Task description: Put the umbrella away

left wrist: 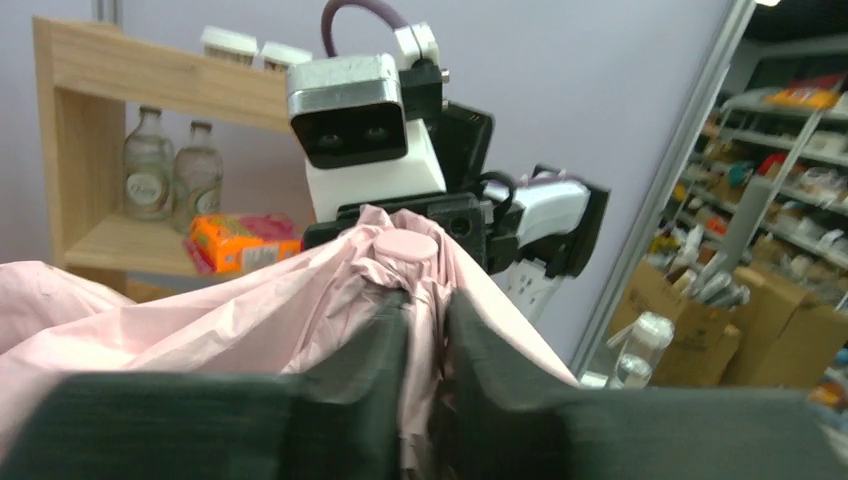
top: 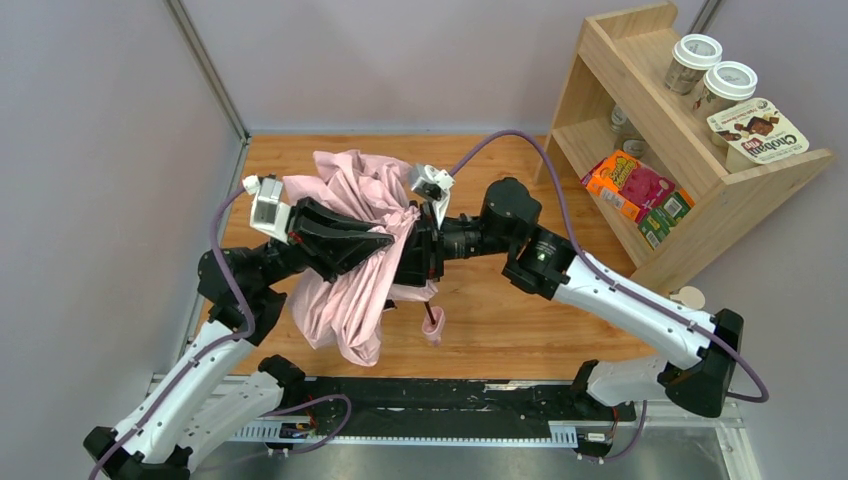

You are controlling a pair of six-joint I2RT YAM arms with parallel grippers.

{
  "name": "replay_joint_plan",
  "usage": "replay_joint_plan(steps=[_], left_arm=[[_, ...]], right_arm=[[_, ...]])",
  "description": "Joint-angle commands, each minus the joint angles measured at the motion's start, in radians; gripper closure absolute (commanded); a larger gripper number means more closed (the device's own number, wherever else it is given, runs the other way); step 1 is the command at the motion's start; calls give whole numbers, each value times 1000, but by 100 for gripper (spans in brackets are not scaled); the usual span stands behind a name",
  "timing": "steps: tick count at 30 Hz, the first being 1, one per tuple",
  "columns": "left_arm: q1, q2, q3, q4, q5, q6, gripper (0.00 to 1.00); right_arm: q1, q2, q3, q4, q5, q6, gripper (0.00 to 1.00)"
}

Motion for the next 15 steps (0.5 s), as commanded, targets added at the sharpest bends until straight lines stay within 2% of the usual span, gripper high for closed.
replay_joint_plan(steps=[1,2,3,4,5,6,7,8,9,11,13,15], left_arm=[[-23,28,120,-276,-43,101,54],[-23,15,170,-367,-109,130,45],[-23,8,207,-565,-167,190,32],[-23,-8,266,-649,-290,224,32],[-23,-15,300,-828,-348,268,31],[-23,-30,357,-898,-482,284,32],[-23,-36,377,-1028,-538,302,31],[-25,-32,429,-1090,-657,310,31],[-23,-29,449,-1206,-696,315,35],[-23,-3,488,-1277,-707,350,37],[-23,30,474,-1273,-614,368,35],[-23,95,436,-1229,-461,376,32]], right_arm=[[-14,-74,-97,40,205,87,100],[-28,-105,-118,24,254,98,100],[-43,-122,-137,5,311,102,100],[-57,-152,-155,-9,366,113,100],[-74,-179,-177,-20,412,121,100],[-80,-199,-183,-49,487,119,100],[-80,-208,-172,-122,562,116,100],[-85,-211,-157,-164,621,112,100],[-85,-210,-134,-231,705,110,100],[-85,-203,-99,-319,834,119,100],[-85,-188,-51,-416,928,137,100],[-85,-164,14,-494,974,139,100]])
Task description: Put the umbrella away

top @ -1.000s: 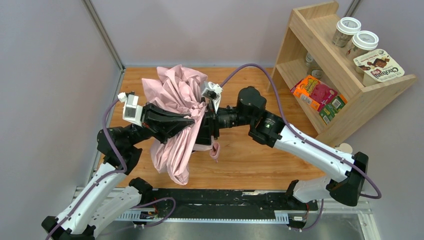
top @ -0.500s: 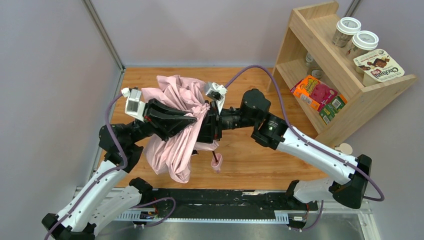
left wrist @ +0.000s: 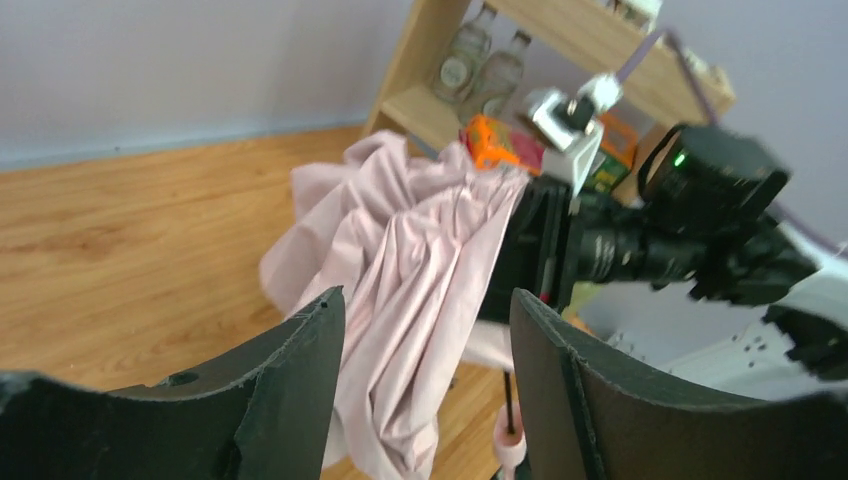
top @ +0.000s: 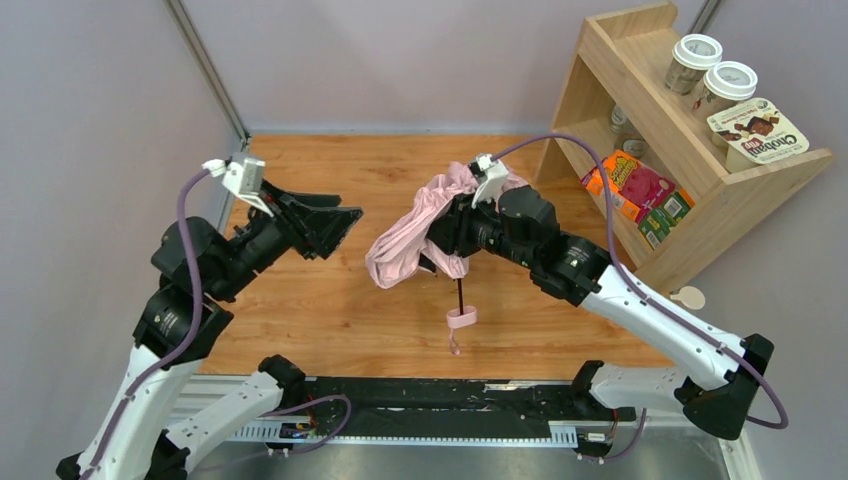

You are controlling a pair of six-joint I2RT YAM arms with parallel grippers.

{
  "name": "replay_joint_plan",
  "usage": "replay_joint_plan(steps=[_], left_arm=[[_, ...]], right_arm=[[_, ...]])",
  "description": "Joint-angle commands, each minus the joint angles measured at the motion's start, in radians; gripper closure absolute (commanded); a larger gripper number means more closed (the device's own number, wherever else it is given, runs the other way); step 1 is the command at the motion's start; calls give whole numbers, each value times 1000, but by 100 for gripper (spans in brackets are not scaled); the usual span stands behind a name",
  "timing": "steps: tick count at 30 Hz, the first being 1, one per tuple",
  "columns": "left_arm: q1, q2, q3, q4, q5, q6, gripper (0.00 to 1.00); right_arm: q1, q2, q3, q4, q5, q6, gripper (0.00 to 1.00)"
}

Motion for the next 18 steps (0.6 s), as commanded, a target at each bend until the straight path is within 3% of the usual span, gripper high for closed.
replay_joint_plan(steps=[1,8,11,12,13,14,17,18], left_arm=[[0,126,-47,-141,201,89,31],[-17,276,-116,3,356,69,30],[-20,332,-98,-52,318,98,29],[-20,355,-90,-64,318,126,35],[-20,366,-86,-99,314,137,50],[-20,376,-78,-117,294,150,55],[-20,372,-92,-156,323,202,93],[-20,355,-99,-173,302,235,97]], right_arm=[[-2,11,165,-166,264,21,100],[-4,48,262,-295,229,1,100],[-18,25,271,-306,135,-35,100],[-30,11,267,-306,76,-48,100],[-51,-3,264,-311,2,-63,100],[-68,-11,273,-340,-35,-77,100],[-143,-17,287,-403,-283,-129,100],[-166,-27,273,-409,-366,-160,100]])
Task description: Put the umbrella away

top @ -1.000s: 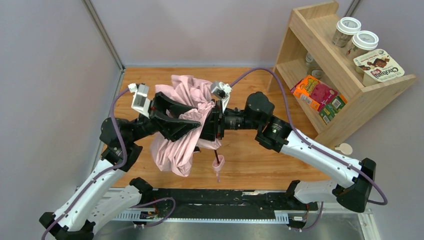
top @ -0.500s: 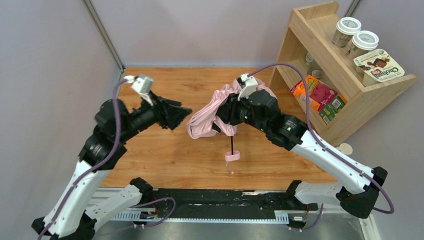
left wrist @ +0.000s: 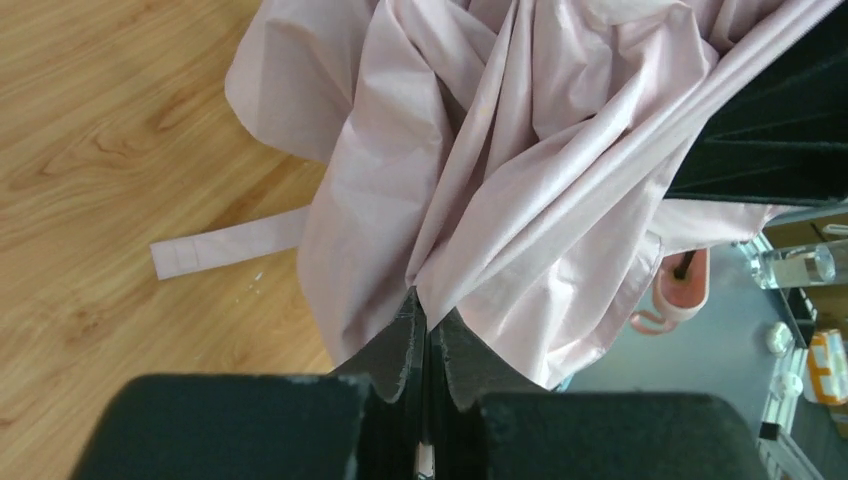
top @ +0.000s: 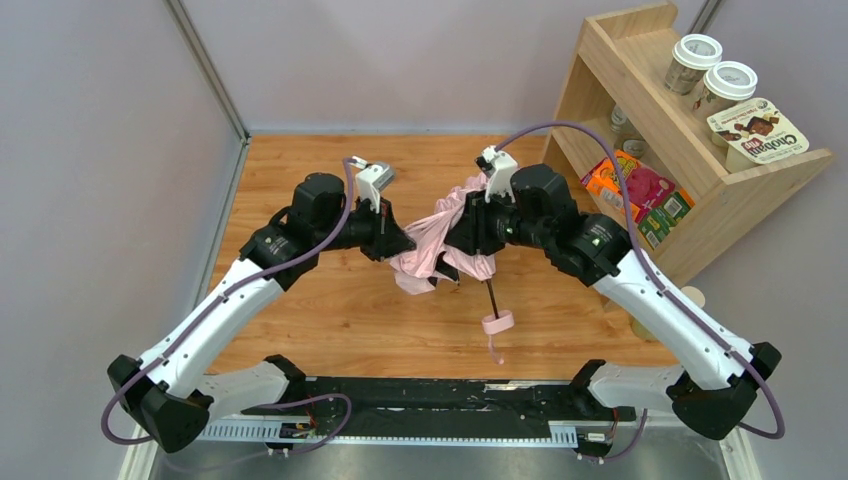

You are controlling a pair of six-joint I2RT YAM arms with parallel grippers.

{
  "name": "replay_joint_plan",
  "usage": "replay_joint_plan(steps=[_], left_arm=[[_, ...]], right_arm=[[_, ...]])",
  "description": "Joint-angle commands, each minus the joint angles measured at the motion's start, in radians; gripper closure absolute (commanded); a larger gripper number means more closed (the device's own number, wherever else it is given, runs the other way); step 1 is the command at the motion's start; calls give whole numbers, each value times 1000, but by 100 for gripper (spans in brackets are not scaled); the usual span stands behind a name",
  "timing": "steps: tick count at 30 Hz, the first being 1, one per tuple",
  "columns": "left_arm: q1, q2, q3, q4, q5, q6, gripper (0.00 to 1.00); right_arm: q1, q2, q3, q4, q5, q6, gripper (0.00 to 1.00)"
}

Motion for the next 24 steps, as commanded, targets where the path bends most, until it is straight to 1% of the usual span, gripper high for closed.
replay_joint_plan(steps=[1,2,3,4,6,7,8,9,10,11,12,13,15,16,17,18,19,20,21,22,23,24], left_arm=[[3,-42,6,-101,-2,134,99],[6,-53,-3,-103,49,175,99],[11,-78,-33,-98,113,195,99],[11,-89,-44,-111,200,247,99],[12,-149,-83,-111,236,268,100],[15,-204,-115,-102,289,265,100],[20,-235,-130,-65,322,251,100],[25,-287,-156,-37,384,234,100],[25,-319,-165,40,409,181,100],[25,-373,-190,79,457,153,100],[25,-393,-196,154,463,96,100],[25,-434,-207,194,459,70,100],[25,-477,-222,274,422,-39,97],[25,-485,-225,306,401,-59,89],[25,-494,-225,308,346,-96,82],[25,-496,-222,293,318,-107,62],[25,-488,-210,276,257,-122,56],[25,-481,-201,236,229,-130,42],[25,-452,-181,215,174,-133,37],[25,-436,-169,146,147,-130,33],[25,-404,-125,94,70,-107,33],[25,-392,-101,1,23,-98,33]], right_arm=[[-85,-80,58,-21,-373,-130,100],[-94,-92,52,-51,-376,-150,100],[-116,-109,35,-65,-424,-177,100],[-140,-128,15,-65,-470,-188,100],[-194,-175,-25,-52,-559,-196,100],[-211,-192,-37,-47,-586,-200,100],[-226,-210,-56,-41,-593,-203,100],[-239,-224,-68,-38,-590,-214,100],[-246,-229,-82,-35,-588,-220,100],[-251,-232,-94,-29,-572,-222,100],[-252,-229,-106,-21,-556,-219,100],[-252,-226,-117,-6,-533,-208,100],[-254,-224,-146,52,-486,-168,100],[-254,-221,-157,89,-475,-145,100],[-254,-220,-168,128,-488,-125,100],[-254,-220,-180,178,-510,-101,100],[-254,-220,-188,221,-537,-73,100],[-252,-215,-189,247,-557,-61,100],[-254,-205,-182,251,-571,-59,100],[-254,-194,-171,242,-564,-62,100],[-254,-186,-159,222,-558,-73,100],[-254,-178,-148,205,-542,-85,100]])
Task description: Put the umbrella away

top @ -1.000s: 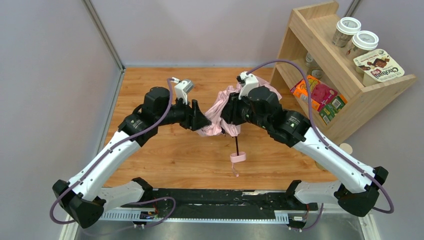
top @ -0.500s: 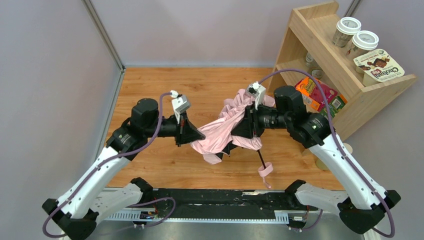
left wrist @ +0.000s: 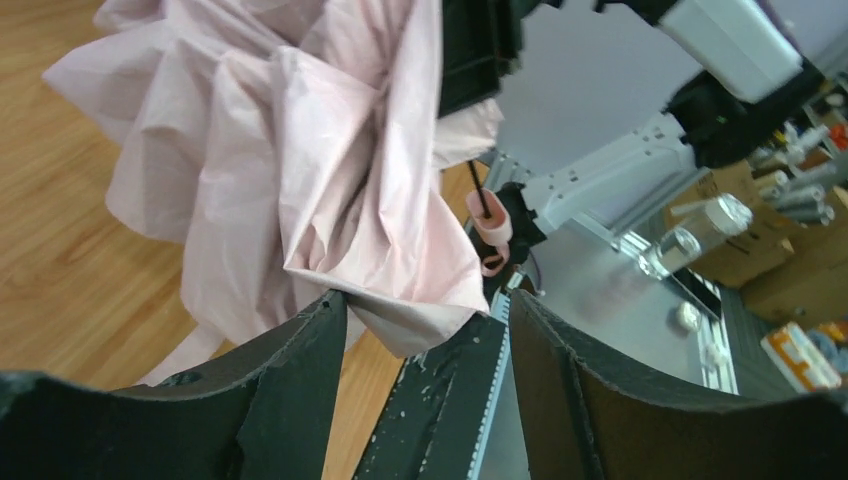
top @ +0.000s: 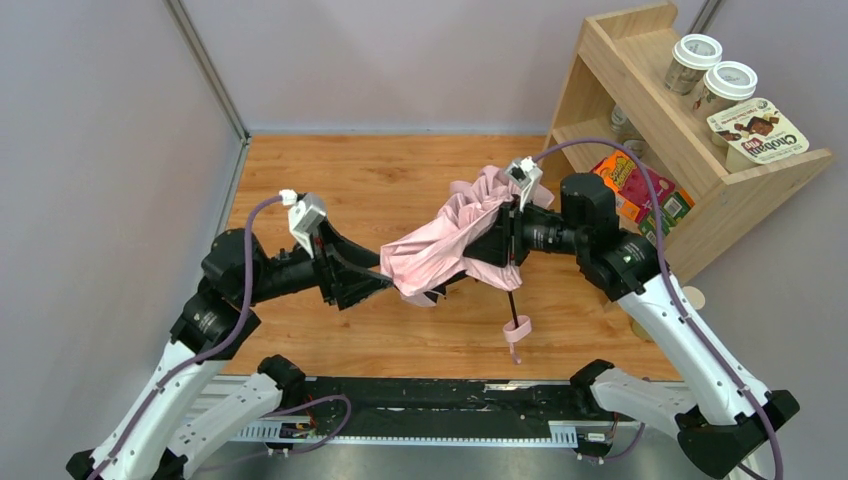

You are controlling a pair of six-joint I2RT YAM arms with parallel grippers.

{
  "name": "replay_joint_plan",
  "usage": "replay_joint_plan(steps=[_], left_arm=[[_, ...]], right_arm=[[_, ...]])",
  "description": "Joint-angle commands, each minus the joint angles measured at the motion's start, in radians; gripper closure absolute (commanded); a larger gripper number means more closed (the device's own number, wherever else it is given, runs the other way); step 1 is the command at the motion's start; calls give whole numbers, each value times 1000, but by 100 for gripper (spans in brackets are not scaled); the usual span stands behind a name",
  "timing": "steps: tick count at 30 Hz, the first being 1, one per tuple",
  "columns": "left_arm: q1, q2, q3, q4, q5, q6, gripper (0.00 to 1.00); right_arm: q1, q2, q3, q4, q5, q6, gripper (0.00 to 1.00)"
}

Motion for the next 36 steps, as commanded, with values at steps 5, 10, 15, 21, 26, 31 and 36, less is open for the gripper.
replay_joint_plan(steps=[5,10,15,21,26,31,36], left_arm=[[4,91,171,-278,-328,36,32],[4,105,283,-365,-513,82,39],[4,186,324,-310,-396,71,25],[4,369,285,-231,-277,88,25],[3,473,294,-169,-220,88,25],[4,541,330,-184,-246,94,43],[4,515,340,-200,-269,114,82]], right_arm=[[0,55,114,-6,152,1,100],[0,118,160,-70,282,18,100],[0,185,232,-92,321,30,100],[3,222,286,-95,260,20,100],[3,222,293,-104,249,10,100],[11,230,299,-113,247,-6,100],[22,233,290,-127,281,-37,100]])
